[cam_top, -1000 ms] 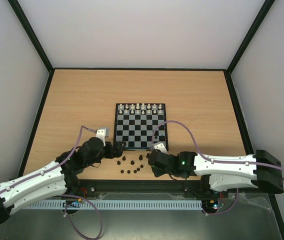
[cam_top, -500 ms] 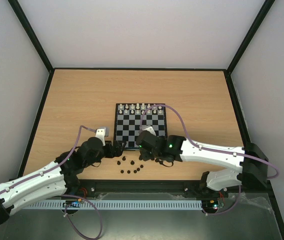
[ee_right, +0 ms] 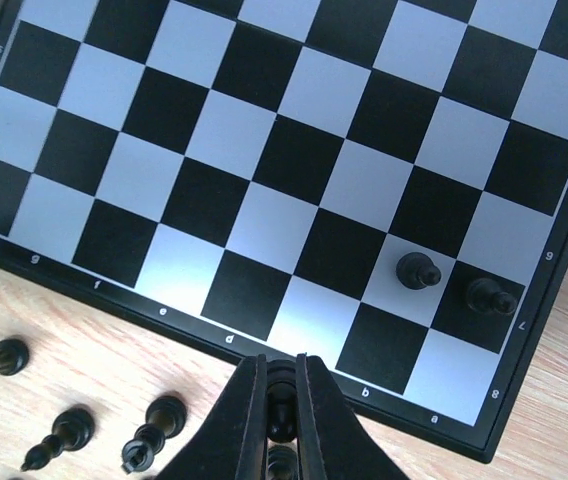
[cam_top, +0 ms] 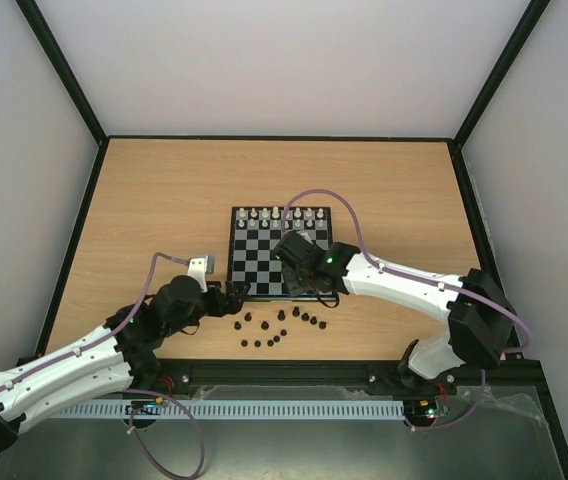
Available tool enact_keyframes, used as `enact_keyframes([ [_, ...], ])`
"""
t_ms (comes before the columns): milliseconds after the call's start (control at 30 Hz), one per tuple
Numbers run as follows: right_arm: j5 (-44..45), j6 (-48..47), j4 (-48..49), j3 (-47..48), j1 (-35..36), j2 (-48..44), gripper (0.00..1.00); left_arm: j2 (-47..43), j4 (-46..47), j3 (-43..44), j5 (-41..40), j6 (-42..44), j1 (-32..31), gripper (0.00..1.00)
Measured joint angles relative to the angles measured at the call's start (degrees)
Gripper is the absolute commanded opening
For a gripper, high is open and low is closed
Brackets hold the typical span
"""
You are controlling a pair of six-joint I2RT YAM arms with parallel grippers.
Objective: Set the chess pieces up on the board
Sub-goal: Place the chess piece on the chessboard.
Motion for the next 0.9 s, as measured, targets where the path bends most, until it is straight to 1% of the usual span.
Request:
enact_keyframes([
  [533, -1.8, -3.1, 2.2, 1.6, -4.8, 10.1, 0.04, -0.2, -0.1, 0.0, 0.0, 0.0, 0.0, 1.00],
  [900, -3.0, -4.5, 4.4, 1.8, -7.3, 13.0, 0.04, -0.2, -0.4, 0.0, 0.0, 0.0, 0.0, 0.99],
])
